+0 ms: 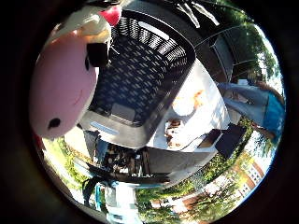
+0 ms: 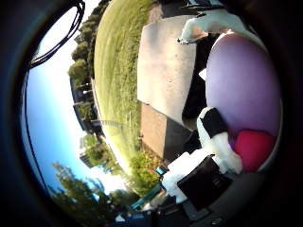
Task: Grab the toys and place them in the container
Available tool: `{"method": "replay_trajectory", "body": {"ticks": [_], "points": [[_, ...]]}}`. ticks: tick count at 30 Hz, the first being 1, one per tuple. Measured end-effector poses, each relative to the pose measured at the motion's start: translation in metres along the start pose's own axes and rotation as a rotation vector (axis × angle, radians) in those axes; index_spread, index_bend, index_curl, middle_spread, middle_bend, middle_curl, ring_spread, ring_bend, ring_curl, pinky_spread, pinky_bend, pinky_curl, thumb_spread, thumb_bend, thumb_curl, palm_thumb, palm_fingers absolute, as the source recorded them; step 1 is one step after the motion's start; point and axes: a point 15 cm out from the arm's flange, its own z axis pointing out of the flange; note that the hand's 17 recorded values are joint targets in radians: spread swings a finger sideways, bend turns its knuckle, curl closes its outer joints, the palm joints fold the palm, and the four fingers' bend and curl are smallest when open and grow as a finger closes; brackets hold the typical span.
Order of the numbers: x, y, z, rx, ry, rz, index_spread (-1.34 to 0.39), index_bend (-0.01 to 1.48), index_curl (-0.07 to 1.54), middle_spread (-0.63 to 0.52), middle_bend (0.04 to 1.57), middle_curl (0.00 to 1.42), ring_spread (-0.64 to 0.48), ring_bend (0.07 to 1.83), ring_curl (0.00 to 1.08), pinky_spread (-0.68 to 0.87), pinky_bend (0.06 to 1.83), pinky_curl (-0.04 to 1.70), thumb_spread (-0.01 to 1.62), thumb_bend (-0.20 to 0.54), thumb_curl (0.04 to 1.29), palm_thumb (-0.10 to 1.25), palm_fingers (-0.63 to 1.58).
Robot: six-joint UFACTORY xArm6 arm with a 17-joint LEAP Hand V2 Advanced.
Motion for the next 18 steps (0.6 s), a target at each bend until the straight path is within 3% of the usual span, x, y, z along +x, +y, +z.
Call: {"method": "replay_trajectory", "body": {"ticks": [7, 12, 18], "points": [[0.021, 0.01, -0.02, 0.017, -0.014, -0.015, -0.45, 0.24, 0.33, 0.06, 0.14, 0.42, 0.29, 0.49, 0.36, 0.45, 0.73, 0.51, 1.14, -0.031, 0.52, 0.79, -0.12], [0.038, 0.041, -0.088, 0.098, -0.019, -0.008, -0.44, 0.17, 0.31, 0.08, 0.13, 0.35, 0.3, 0.44, 0.33, 0.48, 0.68, 0.45, 1.13, -0.032, 0.49, 0.77, -0.08], [0.096, 0.125, -0.141, 0.114, -0.034, 0.081, -0.29, 0.15, 0.28, 0.13, 0.16, 0.32, 0.3, 0.43, 0.33, 0.49, 0.63, 0.41, 1.14, -0.032, 0.46, 0.73, -0.03]]}}
